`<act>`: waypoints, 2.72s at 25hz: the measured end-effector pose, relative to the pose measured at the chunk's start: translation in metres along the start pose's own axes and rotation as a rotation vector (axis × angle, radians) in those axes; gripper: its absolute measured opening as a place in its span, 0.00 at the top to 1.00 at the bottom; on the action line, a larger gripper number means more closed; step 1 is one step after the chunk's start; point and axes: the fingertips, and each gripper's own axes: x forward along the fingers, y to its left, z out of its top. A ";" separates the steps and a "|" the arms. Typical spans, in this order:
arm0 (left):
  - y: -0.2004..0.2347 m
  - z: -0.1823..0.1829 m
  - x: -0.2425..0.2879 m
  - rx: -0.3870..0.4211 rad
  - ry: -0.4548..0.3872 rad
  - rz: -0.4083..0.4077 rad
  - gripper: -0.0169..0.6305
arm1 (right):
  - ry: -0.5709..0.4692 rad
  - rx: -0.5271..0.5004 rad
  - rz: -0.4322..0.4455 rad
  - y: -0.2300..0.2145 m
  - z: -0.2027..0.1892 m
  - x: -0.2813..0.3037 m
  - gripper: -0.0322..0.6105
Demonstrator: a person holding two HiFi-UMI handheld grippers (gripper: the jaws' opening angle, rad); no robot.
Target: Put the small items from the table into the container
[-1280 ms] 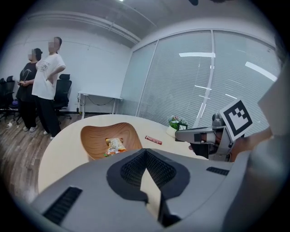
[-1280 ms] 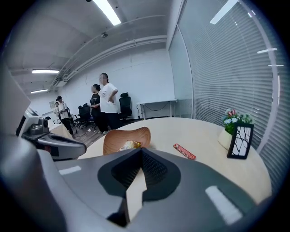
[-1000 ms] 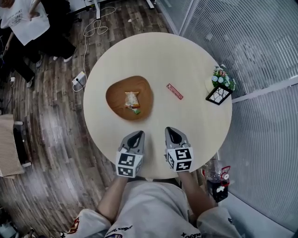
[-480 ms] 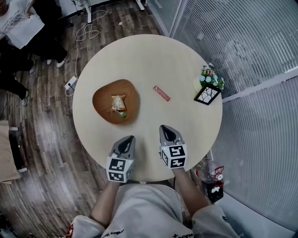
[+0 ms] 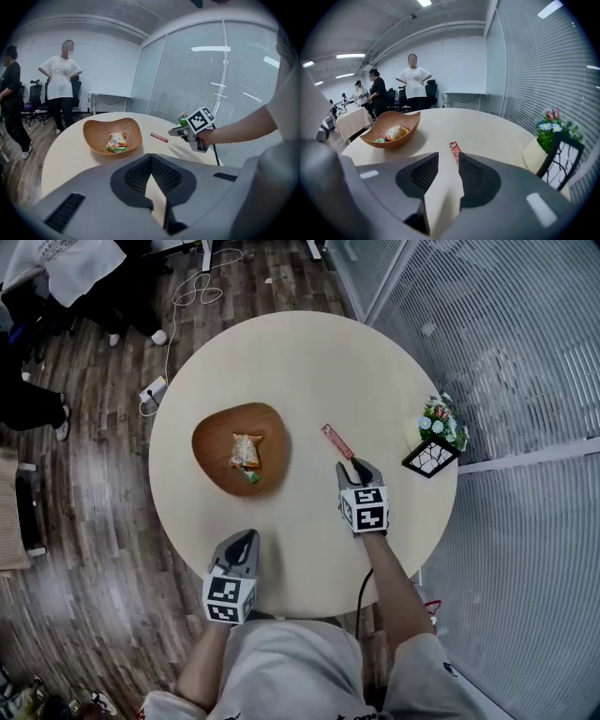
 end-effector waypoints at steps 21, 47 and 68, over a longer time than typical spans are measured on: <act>0.024 -0.016 -0.004 -0.049 0.035 0.100 0.97 | 0.193 -0.047 0.043 -0.032 -0.050 0.077 0.77; 0.067 0.023 0.001 0.008 -0.024 -0.033 0.97 | 0.064 -0.026 0.331 0.170 0.054 0.020 0.78; 0.081 0.019 -0.021 0.026 -0.062 -0.096 0.97 | -0.127 0.177 0.084 0.182 0.053 -0.067 0.95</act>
